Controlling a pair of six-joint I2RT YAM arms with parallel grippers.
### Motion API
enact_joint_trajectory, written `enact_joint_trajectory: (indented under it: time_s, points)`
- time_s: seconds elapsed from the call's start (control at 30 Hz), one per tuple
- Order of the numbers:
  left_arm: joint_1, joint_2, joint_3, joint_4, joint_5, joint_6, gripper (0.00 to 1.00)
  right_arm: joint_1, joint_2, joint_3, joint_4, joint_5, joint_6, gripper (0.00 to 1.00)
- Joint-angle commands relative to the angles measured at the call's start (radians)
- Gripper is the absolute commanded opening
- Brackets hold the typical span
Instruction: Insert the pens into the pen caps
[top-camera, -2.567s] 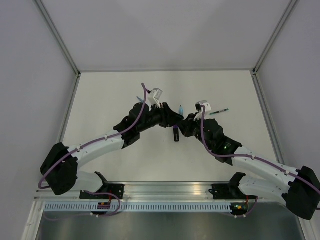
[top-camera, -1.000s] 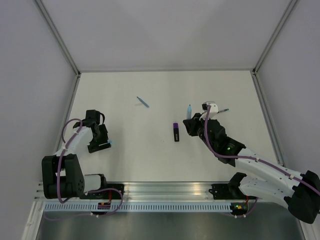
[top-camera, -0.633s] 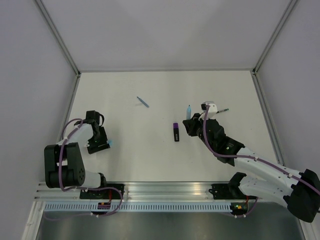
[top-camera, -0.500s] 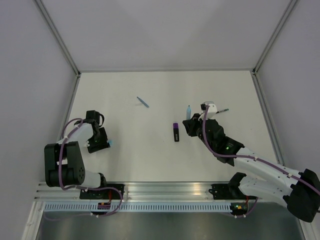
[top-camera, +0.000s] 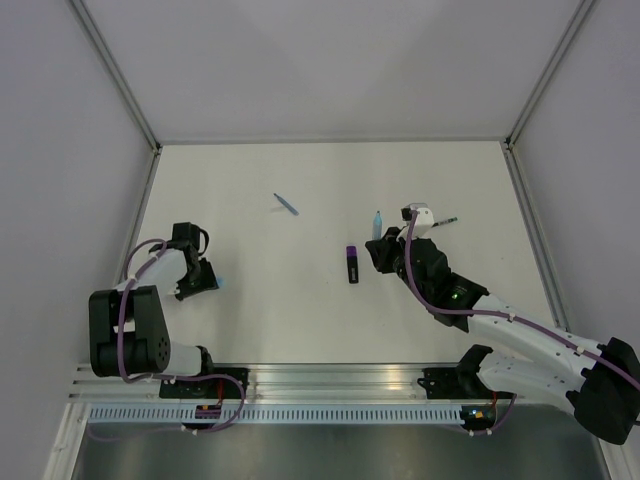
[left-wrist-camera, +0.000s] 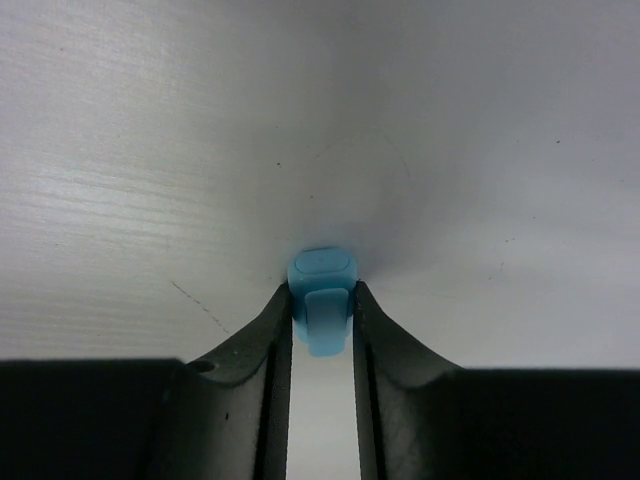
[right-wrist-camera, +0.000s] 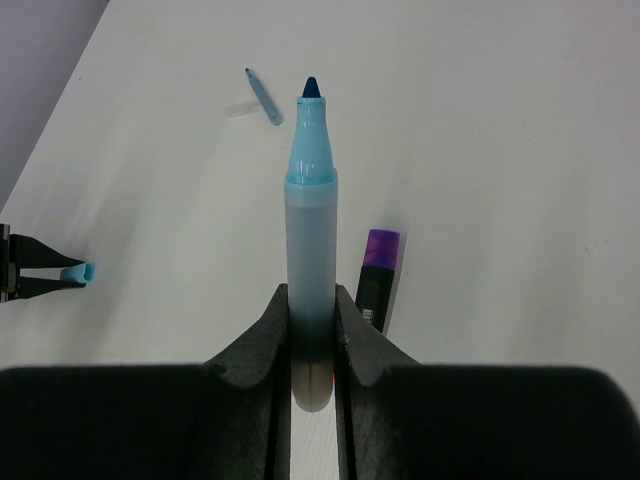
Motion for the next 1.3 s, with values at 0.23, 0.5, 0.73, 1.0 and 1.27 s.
enact_joint_trajectory:
  time_s: [0.23,0.5,0.73,1.0,1.27]
  points:
    - [-0.007,-0.017,0.004,0.186,0.037,0.283,0.02,-0.004,0.011,0.040,0.022,-0.072,-0.026,0.00]
    - [-0.225,-0.165,0.079,0.482,0.211,0.656,0.02,-0.004,0.057,0.037,0.134,-0.376,-0.090,0.00]
    - [-0.454,-0.310,0.125,0.786,0.361,0.926,0.02,0.010,0.149,0.048,0.233,-0.649,-0.092,0.00]
    - [-0.571,-0.353,0.108,0.932,0.502,1.020,0.02,0.039,0.247,0.068,0.269,-0.710,-0.087,0.00]
    - [-0.612,-0.390,0.071,0.931,0.484,1.065,0.02,0.044,0.226,0.054,0.265,-0.649,-0.093,0.00]
